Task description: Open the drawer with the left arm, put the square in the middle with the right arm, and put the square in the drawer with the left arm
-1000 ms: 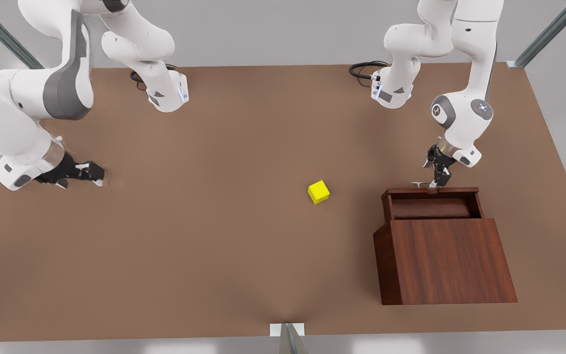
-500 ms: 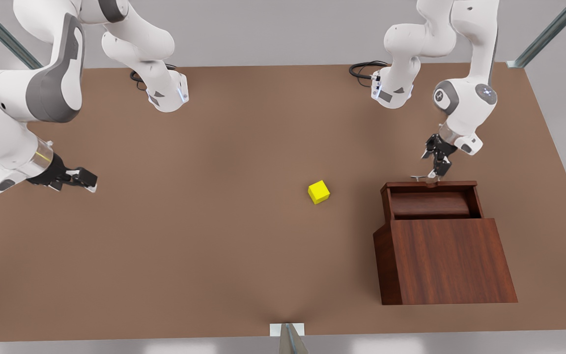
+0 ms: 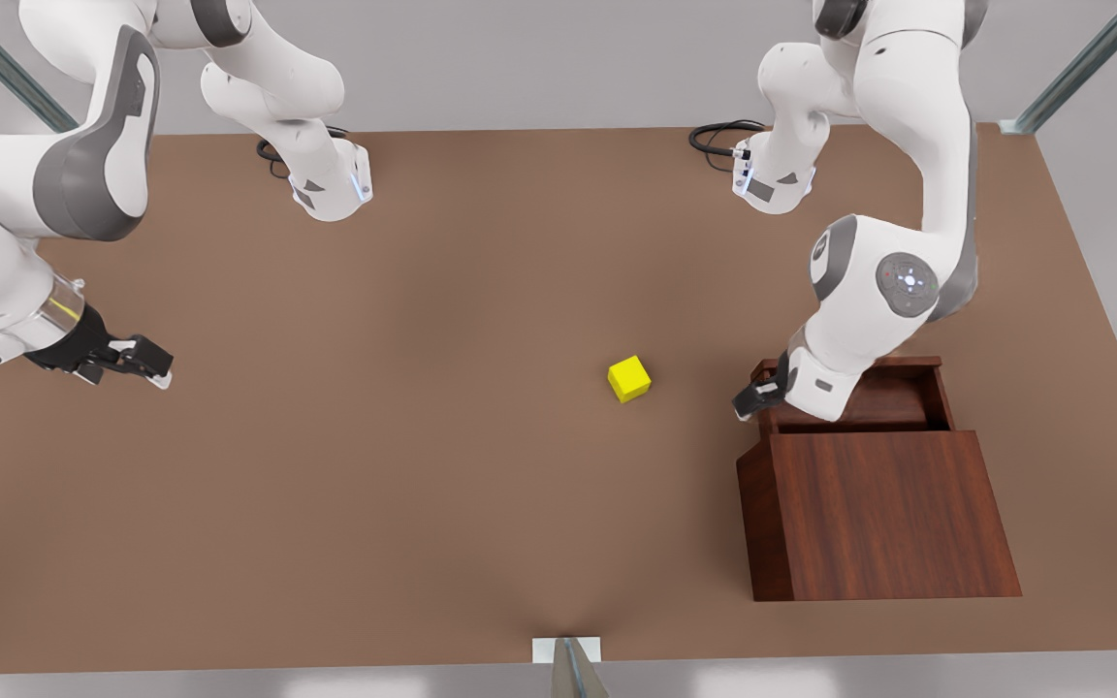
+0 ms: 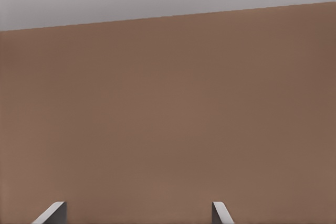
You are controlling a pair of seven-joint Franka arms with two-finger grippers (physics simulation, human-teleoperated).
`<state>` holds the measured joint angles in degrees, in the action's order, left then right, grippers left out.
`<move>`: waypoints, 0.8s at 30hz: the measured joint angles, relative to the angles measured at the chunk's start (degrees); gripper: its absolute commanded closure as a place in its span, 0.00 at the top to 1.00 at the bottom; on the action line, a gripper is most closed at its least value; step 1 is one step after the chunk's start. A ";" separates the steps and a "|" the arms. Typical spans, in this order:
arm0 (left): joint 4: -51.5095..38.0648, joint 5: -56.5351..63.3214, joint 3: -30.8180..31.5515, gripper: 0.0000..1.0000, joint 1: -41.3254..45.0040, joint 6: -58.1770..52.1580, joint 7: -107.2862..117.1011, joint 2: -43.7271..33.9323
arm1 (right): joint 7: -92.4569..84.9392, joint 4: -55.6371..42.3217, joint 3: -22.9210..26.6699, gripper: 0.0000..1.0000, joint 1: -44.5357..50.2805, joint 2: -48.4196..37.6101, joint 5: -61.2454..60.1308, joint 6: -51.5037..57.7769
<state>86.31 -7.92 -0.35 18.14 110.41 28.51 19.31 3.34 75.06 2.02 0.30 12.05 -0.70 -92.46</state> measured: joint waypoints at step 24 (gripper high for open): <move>22.17 10.71 0.00 1.00 19.83 22.88 -47.71 4.77 | 0.00 0.08 -0.08 1.00 0.06 0.18 -0.09 -0.79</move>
<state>108.48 2.80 -0.35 37.97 133.29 -19.20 24.08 3.34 75.14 1.93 0.36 12.22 -0.79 -93.25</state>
